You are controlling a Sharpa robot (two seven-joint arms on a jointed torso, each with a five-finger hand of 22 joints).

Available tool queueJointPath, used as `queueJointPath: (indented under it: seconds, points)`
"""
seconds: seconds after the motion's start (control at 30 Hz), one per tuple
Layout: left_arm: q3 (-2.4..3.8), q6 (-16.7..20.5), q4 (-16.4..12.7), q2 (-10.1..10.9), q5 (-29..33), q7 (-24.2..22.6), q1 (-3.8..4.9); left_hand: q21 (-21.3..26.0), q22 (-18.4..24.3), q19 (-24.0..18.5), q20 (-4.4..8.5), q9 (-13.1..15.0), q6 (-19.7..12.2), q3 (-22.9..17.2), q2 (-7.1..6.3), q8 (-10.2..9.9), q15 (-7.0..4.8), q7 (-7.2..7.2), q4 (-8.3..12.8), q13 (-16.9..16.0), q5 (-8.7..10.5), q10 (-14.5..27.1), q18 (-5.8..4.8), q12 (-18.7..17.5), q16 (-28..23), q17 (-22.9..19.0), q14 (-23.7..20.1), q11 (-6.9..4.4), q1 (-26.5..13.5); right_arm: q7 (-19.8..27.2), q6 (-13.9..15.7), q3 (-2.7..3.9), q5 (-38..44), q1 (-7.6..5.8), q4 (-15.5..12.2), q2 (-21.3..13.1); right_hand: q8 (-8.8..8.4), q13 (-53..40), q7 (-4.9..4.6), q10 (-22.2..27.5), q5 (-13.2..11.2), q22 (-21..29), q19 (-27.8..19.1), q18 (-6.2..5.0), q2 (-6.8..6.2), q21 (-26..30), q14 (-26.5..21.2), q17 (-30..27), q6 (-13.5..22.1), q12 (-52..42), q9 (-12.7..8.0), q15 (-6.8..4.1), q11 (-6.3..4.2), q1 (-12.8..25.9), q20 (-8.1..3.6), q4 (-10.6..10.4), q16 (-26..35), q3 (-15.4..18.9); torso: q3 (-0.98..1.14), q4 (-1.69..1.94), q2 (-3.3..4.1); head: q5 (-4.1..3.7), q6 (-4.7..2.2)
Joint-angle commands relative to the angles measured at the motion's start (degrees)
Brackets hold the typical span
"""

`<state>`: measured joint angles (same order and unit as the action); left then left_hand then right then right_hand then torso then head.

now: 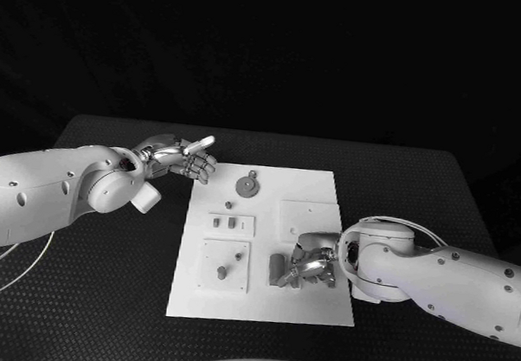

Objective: Assemble the parts on the task board

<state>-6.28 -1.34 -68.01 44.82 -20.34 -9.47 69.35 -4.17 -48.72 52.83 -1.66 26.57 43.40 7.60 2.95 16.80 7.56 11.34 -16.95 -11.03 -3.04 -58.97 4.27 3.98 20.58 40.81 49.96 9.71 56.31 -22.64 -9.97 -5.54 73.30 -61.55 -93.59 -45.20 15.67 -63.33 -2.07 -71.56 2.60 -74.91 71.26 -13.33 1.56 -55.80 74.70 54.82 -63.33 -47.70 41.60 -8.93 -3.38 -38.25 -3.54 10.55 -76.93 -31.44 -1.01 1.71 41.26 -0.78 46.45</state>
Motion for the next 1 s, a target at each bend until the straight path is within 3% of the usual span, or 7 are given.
queueJointPath:
  seconds: [0.03,0.13,0.4,0.67,1.0]
  points:
    - [0.03,-0.9,-0.1,-0.1,0.1,-0.3,0.04,0.1,0.1,-0.2,-0.15,-0.1,-0.4,0.4,0.28,0.3,-0.02,0.53,0.0,0.1,0.24,0.4,0.59,0.0,-0.3,0.1,0.4,0.04,0.1,-0.6,0.0,0.18,0.3,-0.15,0.5,-0.2,-0.05,-0.1,-0.66,-0.2,0.3,-1.1,-0.2,-1.67,-0.92,-0.4,-0.6,0.1,-0.9,-0.1,0.1,-0.68,-0.23,-0.9,-0.27,1.3,-0.3,0.0,-0.02,-0.01,0.0,-0.06,-0.06]
    - [0.03,-0.9,-0.1,-0.1,0.0,-0.3,0.04,0.1,0.1,-0.2,-0.15,-0.1,-0.4,0.4,0.29,0.3,-0.02,0.53,0.0,0.1,0.24,0.4,0.59,0.0,-0.3,0.1,0.4,0.04,0.1,-0.4,-0.2,0.18,-0.9,-0.15,0.4,-0.4,-0.09,-0.1,-0.67,-0.2,0.3,-1.1,-0.2,-1.67,-1.47,-0.5,-0.6,0.0,-0.9,-0.1,0.2,-0.66,-0.22,-1.0,-0.26,2.1,-0.3,0.0,-0.02,-0.01,0.01,-0.07,-0.01]
    - [0.02,-0.9,-0.1,-0.1,0.0,-0.3,0.04,0.1,0.1,-0.2,-0.14,-0.1,-0.4,0.5,0.29,0.3,-0.02,0.52,0.0,0.1,0.24,0.4,0.6,0.0,-0.3,0.1,0.4,0.04,0.1,-0.2,-1.3,0.18,-4.0,-0.16,-0.3,-0.6,-0.14,-0.2,-0.66,-0.4,0.3,-0.9,0.1,-1.67,-5.32,-0.5,-0.4,-0.1,-1.1,-0.1,0.4,-0.66,-0.23,-3.5,-0.3,5.4,-0.3,-0.6,0.0,0.03,-0.01,-0.08,0.08]
    - [0.0,-0.8,-0.1,0.0,0.0,-0.2,0.04,0.1,0.1,-0.2,-0.14,-0.1,-0.4,0.5,0.26,0.3,-0.02,0.52,0.0,0.1,0.24,0.4,0.6,0.0,-0.3,0.1,0.4,0.03,0.2,0.0,-1.8,0.19,-3.9,-0.16,-1.1,-1.6,-0.21,-0.2,-0.69,-0.4,0.3,-0.8,0.2,-1.67,-6.34,-0.4,-0.4,-0.2,-1.1,0.0,0.4,-0.62,-0.2,-4.5,-0.22,5.7,-0.3,-0.9,-0.03,0.0,-0.02,-0.1,-0.02]
    - [0.0,-0.8,-0.2,0.0,0.0,-0.2,0.04,0.1,0.1,-0.2,-0.14,-0.1,-0.4,0.5,0.23,0.3,-0.02,0.52,0.0,0.1,0.24,0.4,0.61,0.0,-0.4,0.2,0.4,0.03,0.4,-0.1,-1.0,0.19,-3.6,-0.16,-1.0,-1.7,-0.27,-0.1,-0.72,-0.4,0.3,-0.7,0.3,-1.67,-6.37,-0.3,-0.4,-0.3,-1.1,0.0,0.4,-0.58,-0.16,-4.2,-0.1,5.1,-0.2,-0.8,-0.02,0.03,-0.01,-0.1,-0.08]
